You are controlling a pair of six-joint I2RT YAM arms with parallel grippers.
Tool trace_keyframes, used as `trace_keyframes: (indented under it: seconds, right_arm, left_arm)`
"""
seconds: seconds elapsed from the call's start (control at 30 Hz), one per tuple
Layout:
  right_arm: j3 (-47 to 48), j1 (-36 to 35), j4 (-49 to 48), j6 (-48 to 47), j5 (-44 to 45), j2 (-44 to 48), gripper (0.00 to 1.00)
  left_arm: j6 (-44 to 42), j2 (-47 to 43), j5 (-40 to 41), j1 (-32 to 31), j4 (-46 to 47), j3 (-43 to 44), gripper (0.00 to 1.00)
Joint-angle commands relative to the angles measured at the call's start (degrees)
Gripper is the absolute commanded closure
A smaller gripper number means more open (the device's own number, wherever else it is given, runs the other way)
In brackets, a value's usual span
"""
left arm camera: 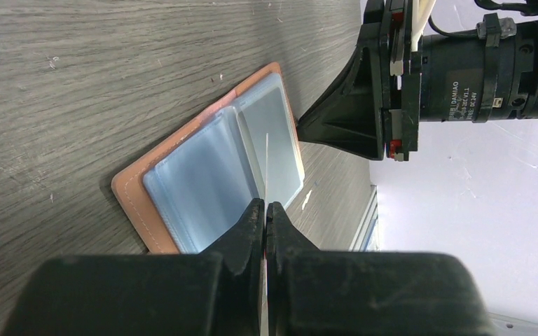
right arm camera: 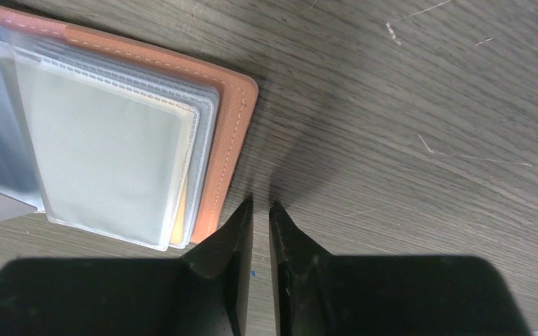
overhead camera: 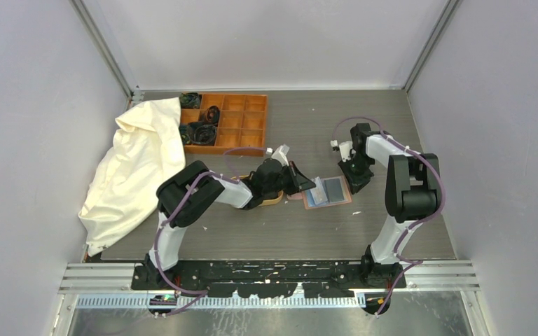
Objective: Put the credit cards into the card holder
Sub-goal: Insert the credit card into the card holder.
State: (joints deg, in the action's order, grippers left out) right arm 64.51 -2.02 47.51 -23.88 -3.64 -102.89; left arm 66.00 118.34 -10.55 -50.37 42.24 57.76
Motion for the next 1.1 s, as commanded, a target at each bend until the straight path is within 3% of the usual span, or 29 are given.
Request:
trace_keyframes:
  seconds: [0.0, 1.07]
  right_arm:
    - [2.3, 0.2, 1.2, -0.7, 0.3, -0.5, 0.80]
    - [3.0, 0.2, 2.8, -0.5, -0.8, -1.4, 0.82]
  left_arm:
    - [0.9, 0.0, -0.8, 0.1, 3.1, 2.2, 1.00]
    - [-2.5, 1.1, 2.4, 0.4, -4.2, 4.4, 1.00]
